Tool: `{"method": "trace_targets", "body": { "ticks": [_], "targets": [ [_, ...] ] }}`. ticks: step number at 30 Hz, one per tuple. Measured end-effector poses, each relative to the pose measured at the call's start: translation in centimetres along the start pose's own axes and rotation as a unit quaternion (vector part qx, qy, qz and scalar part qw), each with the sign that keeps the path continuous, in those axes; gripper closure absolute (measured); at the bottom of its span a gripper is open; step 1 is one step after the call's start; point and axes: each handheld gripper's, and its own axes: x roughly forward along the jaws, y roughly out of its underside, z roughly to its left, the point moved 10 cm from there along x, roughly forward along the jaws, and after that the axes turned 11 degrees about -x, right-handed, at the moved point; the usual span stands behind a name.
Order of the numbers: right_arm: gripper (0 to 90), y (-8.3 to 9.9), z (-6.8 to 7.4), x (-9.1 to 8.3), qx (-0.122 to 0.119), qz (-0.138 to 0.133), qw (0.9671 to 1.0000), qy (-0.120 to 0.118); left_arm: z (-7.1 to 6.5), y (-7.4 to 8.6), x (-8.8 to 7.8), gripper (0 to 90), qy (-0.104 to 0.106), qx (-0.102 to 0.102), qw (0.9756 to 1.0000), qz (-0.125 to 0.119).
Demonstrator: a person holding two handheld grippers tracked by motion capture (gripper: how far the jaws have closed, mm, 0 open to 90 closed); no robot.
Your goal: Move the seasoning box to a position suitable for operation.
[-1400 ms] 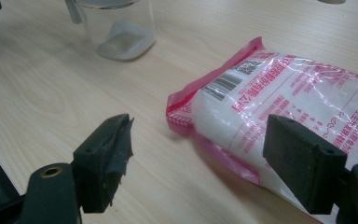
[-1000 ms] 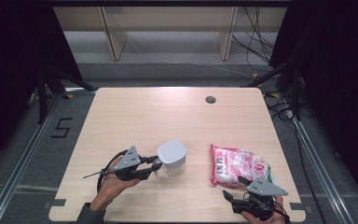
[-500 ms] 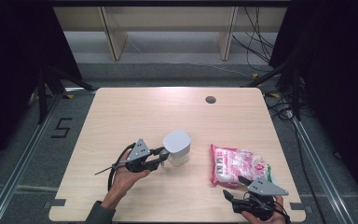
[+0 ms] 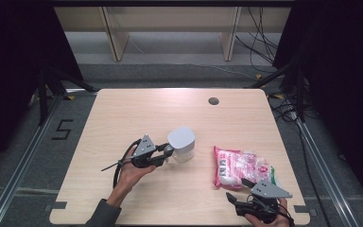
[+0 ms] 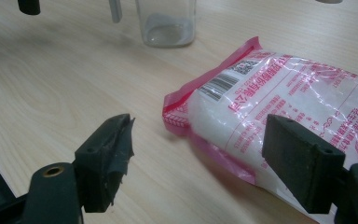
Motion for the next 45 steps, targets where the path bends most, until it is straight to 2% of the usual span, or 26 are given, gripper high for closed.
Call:
{"method": "trace_targets", "body": {
  "ticks": [2, 4, 5, 6, 7, 8, 13, 15, 16, 17, 18, 19, 21, 27, 28, 30, 31, 32, 36, 39, 40, 41, 42, 43, 44, 45],
  "targets": [
    [25.1, -0.1, -0.2, -0.1, 0.000, -0.002, 1.0000, 0.007, 0.8, 0.4, 0.2, 67.5, -0.023, 0.001, 0.9997, 0.010],
    [25.1, 0.0, 0.2, -0.1, 0.019, 0.001, 0.9998, 0.003, 1.4, 0.5, 0.4, 67.4, -0.031, -0.017, 0.9994, 0.005],
    [25.1, 0.0, 0.2, -0.1, 0.018, 0.001, 0.9998, 0.003, 1.8, 0.6, 0.4, 67.4, -0.042, -0.011, 0.9990, 0.009],
    [25.1, 0.0, -0.1, 0.0, 0.002, 0.000, 1.0000, 0.006, 2.1, 0.6, 0.5, 67.6, -0.046, -0.004, 0.9989, 0.011],
    [25.1, 0.0, -0.1, 0.0, 0.003, -0.001, 1.0000, 0.002, 2.4, 0.7, 0.6, 67.8, -0.053, -0.017, 0.9984, 0.011],
    [25.1, 0.0, 0.0, 0.0, 0.004, 0.000, 1.0000, 0.002, 2.6, 0.8, 0.7, 68.1, -0.054, -0.026, 0.9982, 0.011],
    [25.1, 0.0, 0.0, 0.1, 0.008, -0.001, 1.0000, 0.000, 3.1, 0.7, 1.1, 68.9, -0.065, -0.026, 0.9974, 0.016],
    [25.0, 0.0, 0.0, 0.1, 0.008, 0.000, 1.0000, 0.000, 3.3, 0.4, 1.3, 69.1, -0.072, -0.009, 0.9971, 0.020],
    [25.0, 0.0, 0.0, 0.1, 0.006, 0.001, 1.0000, 0.001, 3.2, 0.4, 1.5, 69.2, -0.074, -0.018, 0.9969, 0.019],
    [25.1, 0.0, 0.0, 0.1, 0.005, 0.001, 1.0000, 0.001, 3.0, 0.3, 1.7, 69.2, -0.066, -0.014, 0.9976, 0.017],
    [25.1, 0.0, -0.1, 0.1, 0.003, -0.001, 1.0000, 0.002, 2.9, 0.3, 1.8, 69.2, -0.068, -0.023, 0.9973, 0.016],
    [25.1, 0.0, -0.1, 0.1, 0.004, -0.001, 1.0000, 0.002, 3.0, 0.2, 1.9, 69.2, -0.065, -0.010, 0.9977, 0.016],
    [25.1, 0.0, 0.0, 0.1, 0.004, -0.002, 1.0000, -0.003, 2.8, 0.3, 2.0, 69.2, -0.067, -0.024, 0.9973, 0.015],
    [25.1, 0.0, 0.0, 0.1, 0.006, 0.001, 1.0000, -0.001, 2.8, 0.1, 2.5, 69.4, -0.054, -0.020, 0.9983, 0.001],
    [25.1, 0.0, -0.2, 0.2, -0.004, -0.001, 1.0000, 0.003, 2.7, 0.1, 2.6, 69.5, -0.053, -0.020, 0.9984, 0.001],
    [25.0, -0.1, 0.0, 0.0, 0.005, -0.004, 1.0000, 0.000, 2.8, 0.0, 2.6, 69.5, -0.050, -0.007, 0.9987, 0.001],
    [25.1, -0.1, -0.1, 0.1, 0.004, -0.005, 1.0000, 0.000, 2.6, 0.1, 2.7, 69.5, -0.049, -0.020, 0.9986, -0.002],
    [25.1, 0.0, -0.2, 0.1, 0.001, 0.000, 1.0000, 0.001, 2.6, 0.0, 2.8, 69.5, -0.046, -0.017, 0.9988, -0.002],
    [25.0, 0.3, -0.4, -0.1, 0.026, 0.002, 0.9996, 0.008, 2.2, 0.0, 3.1, 69.5, -0.035, -0.018, 0.9992, -0.005],
    [24.9, 0.4, -0.5, -0.2, 0.030, 0.005, 0.9995, 0.007, 2.0, -0.1, 3.4, 69.5, -0.029, -0.013, 0.9995, -0.007],
    [24.9, 0.3, -0.5, -0.2, 0.032, 0.001, 0.9995, 0.007, 1.9, -0.1, 3.5, 69.5, -0.020, -0.009, 0.9997, -0.007],
    [24.9, 0.3, -0.5, -0.2, 0.028, 0.000, 0.9996, 0.007, 1.7, -0.1, 3.6, 69.5, -0.017, -0.013, 0.9997, -0.011],
    [24.9, 0.3, -0.4, -0.1, 0.031, -0.001, 0.9995, 0.005, 1.6, -0.1, 3.6, 69.5, -0.019, -0.005, 0.9998, -0.006],
    [24.8, 0.3, -0.5, -0.1, 0.029, -0.001, 0.9996, 0.005, 1.5, -0.1, 3.7, 69.5, -0.017, -0.010, 0.9998, -0.009],
    [24.9, 0.3, -0.4, -0.2, 0.028, 0.004, 0.9996, 0.003, 1.3, -0.1, 3.8, 69.5, -0.015, -0.003, 0.9999, -0.007],
    [24.9, 0.2, -0.6, -0.1, 0.015, -0.002, 0.9999, 0.005, 1.0, -0.1, 3.9, 69.4, -0.009, -0.003, 0.9999, -0.009]
  ]
}}
